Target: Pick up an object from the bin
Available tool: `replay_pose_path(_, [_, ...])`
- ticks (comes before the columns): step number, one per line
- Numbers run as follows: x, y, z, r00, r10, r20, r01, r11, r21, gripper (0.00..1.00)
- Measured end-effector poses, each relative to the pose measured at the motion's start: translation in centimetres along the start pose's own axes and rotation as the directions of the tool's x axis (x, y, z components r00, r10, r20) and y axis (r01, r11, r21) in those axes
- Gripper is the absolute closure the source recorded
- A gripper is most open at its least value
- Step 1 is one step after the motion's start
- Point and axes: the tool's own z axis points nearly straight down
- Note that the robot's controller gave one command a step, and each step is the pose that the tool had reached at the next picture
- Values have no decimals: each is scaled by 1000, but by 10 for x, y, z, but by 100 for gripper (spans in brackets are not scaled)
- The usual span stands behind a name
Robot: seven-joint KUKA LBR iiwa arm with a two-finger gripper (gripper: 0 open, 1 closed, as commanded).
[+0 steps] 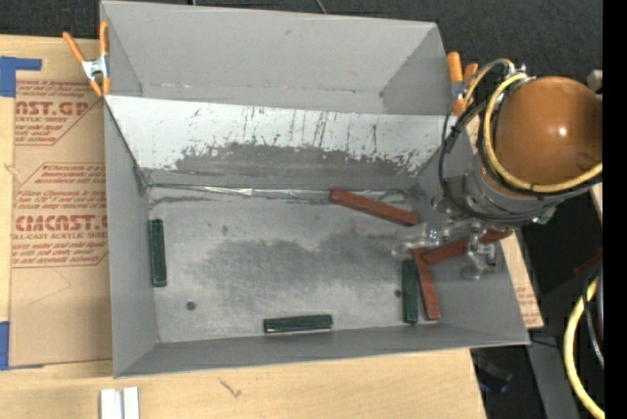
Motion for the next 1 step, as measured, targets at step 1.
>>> replay_pose_path(1, [4, 3, 6, 1000, -5, 0, 5, 1000, -3, 0])
